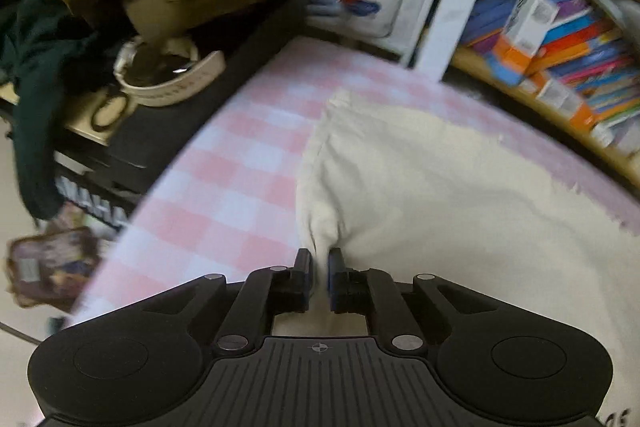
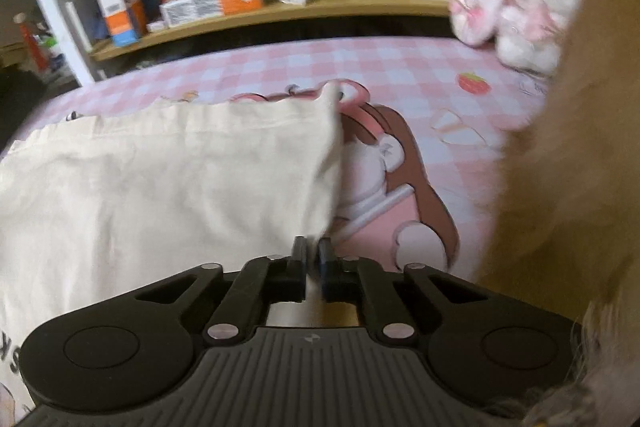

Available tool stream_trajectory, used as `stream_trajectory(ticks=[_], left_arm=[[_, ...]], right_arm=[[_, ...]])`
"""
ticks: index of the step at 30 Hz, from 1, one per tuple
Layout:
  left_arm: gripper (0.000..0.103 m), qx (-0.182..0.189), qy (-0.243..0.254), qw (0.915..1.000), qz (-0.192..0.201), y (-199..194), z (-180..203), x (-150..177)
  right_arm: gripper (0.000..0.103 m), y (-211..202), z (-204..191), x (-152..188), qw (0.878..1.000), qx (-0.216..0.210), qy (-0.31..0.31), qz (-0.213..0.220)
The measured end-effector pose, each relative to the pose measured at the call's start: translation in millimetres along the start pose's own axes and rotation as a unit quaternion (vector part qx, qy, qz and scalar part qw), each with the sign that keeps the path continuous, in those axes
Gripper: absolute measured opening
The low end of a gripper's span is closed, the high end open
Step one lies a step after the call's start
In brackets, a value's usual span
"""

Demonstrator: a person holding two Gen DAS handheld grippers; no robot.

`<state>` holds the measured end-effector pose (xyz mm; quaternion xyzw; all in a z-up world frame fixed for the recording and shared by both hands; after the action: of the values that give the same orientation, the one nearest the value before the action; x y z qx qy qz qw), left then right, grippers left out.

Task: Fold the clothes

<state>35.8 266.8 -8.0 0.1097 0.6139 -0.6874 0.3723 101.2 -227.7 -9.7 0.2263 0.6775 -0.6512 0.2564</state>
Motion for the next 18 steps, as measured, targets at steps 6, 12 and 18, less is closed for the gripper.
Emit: stream_trajectory(ticks=[6,12,18], left_arm=[[0.020,-0.009,0.003,0.9999,-0.013,-3.4,-8.0,1.2],[0.023,-0.005,0.052,0.9982,0.030,-49.7,14.2,23.7],[0.024,0.054,0.105,0.9929,-0.004,-55.5,46.4,66.7]], right_arm=[[0.001,10.1,3.1,-3.9,1.000,0.004,0.012,-0.005],[0.031,-18.7,14.8,7.1,0.996,-0.053,0.068,-0.010],[0.061,-54.1,1.5,36.1,0.992,-0.102,0.062,-0.049]])
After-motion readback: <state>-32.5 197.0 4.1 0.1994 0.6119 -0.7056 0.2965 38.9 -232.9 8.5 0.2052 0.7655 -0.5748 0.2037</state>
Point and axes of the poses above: each gripper's, at about its wrist camera, not at the fingertips, and y roughly the way its jaws point, z to its right, x to its underside, the point moved 1 cm from there along y, roughly the way its jaws point, and after that the axes turned 4 degrees about x, right-handed, at the moved point
